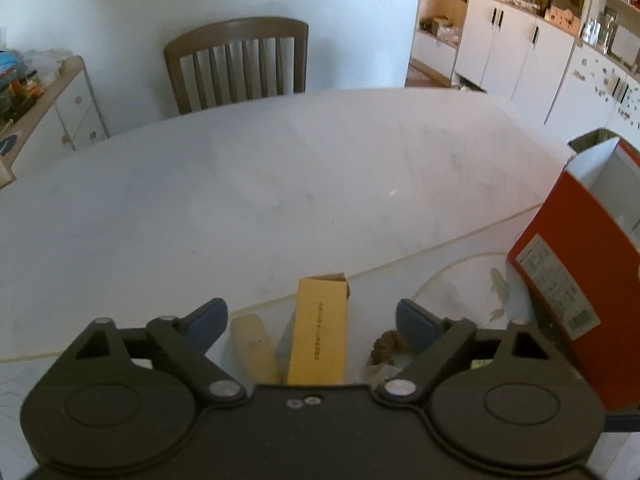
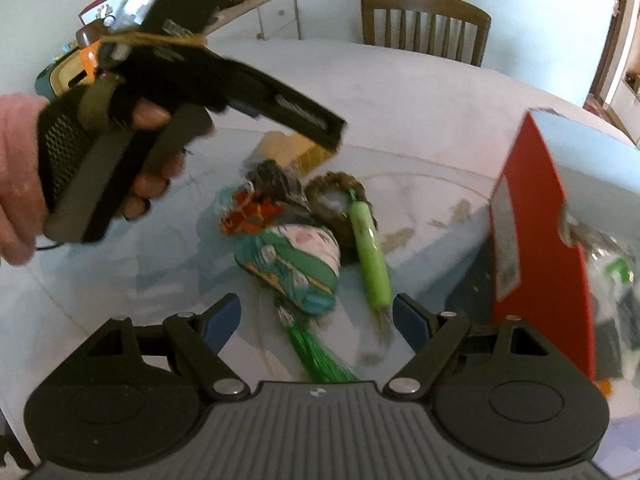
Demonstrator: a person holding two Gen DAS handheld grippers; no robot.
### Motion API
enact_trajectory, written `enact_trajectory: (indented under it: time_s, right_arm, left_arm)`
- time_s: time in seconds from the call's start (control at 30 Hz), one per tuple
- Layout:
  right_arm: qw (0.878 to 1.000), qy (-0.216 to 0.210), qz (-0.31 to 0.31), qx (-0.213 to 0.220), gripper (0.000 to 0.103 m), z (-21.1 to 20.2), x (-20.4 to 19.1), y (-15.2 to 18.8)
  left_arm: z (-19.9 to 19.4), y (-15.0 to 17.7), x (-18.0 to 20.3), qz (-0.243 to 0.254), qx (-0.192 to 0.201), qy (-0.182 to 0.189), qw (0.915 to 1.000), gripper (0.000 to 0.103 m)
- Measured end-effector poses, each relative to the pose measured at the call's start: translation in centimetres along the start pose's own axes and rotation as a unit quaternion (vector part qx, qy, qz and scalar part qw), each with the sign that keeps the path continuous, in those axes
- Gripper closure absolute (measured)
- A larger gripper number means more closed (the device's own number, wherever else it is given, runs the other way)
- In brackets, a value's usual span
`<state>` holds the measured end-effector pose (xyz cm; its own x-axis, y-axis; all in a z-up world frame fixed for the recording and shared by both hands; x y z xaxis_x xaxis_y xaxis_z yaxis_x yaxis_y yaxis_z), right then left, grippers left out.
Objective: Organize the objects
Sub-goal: 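Grasp the yellow box with the left gripper while the right gripper grasps the green patterned pouch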
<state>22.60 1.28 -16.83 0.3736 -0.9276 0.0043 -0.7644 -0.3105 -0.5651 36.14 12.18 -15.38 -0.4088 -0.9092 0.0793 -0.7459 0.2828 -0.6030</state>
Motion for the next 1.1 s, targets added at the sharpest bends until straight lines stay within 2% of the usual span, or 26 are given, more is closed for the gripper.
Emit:
enact_trajectory:
  time_s: [0.23,0.27,0.47,0.57,0.67,0.7,0.83,0.9,0.97,1.0,1.1]
  right_arm:
    - [1.000,-0.001,-0.007,0.001,0.020,1.8,-1.1,-1.1]
    - [1.000,-0.001,-0.006,0.001,0.020,2.0,-1.2,-1.2]
    - [1.000,0.003,-0.012,-0.003,0.020,3.3,-1.9,-1.3]
    - [1.000,0.008,-0.016,-0.001,0.020,3.8,-2.2,-1.3]
    - [1.000,0.010,-0.016,-0.003,0.020,4.3,-2.2,-1.4]
    - [1.000,0.013,-0.016,-0.003,0.022,4.4,-2.2,-1.4]
    - [1.000,0.012,-0.016,-0.005,0.029,4.7,-2.2,-1.3]
    - [1.000,0.010,-0.021,-0.002,0.039,4.7,-2.4,-1.2]
    - [1.000,0.014,-0.027,0.001,0.043,4.5,-2.6,-1.3]
    - [0.999,0.015,-0.028,0.003,0.050,4.4,-2.6,-1.3]
    - [1.000,0.015,-0.023,0.005,0.058,4.0,-2.2,-1.3]
  left_arm:
    - [0.8,-0.1,-0.7,-0.004,-0.003,-0.005,1.0000,0.034]
    - [0.8,-0.1,-0.8,-0.004,-0.003,-0.006,1.0000,0.040]
    - [1.1,-0.1,-0.6,0.013,-0.009,0.010,0.9998,0.055]
    - [1.3,-0.1,-0.7,0.010,-0.012,0.012,0.9998,0.067]
    - [1.3,-0.2,-0.7,0.009,-0.013,0.016,0.9998,0.071]
    - [1.3,-0.2,-0.7,0.008,-0.013,0.019,0.9997,0.075]
    - [1.4,-0.1,-0.8,0.010,-0.013,0.014,0.9998,0.075]
    - [1.3,-0.1,-0.7,0.013,-0.013,0.013,0.9997,0.075]
    - [1.0,-0.1,-0.6,0.016,-0.014,0.014,0.9997,0.076]
    - [0.9,-0.1,-0.7,0.015,-0.015,0.017,0.9996,0.076]
    - [0.3,-0.1,-1.1,0.008,-0.015,0.022,0.9996,0.076]
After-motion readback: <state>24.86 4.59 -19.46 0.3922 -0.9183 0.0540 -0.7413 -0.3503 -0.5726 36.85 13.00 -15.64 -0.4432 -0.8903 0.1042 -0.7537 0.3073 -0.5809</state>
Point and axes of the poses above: each gripper's, at about its wrist camera, not at the fingertips, and z roughly the way its jaws point, x to its right, y to its underside, the point moved 3 cm from there along z, roughly the way its jaws point, and after that the axes turned 7 degrees about y, right-handed, at the moved point
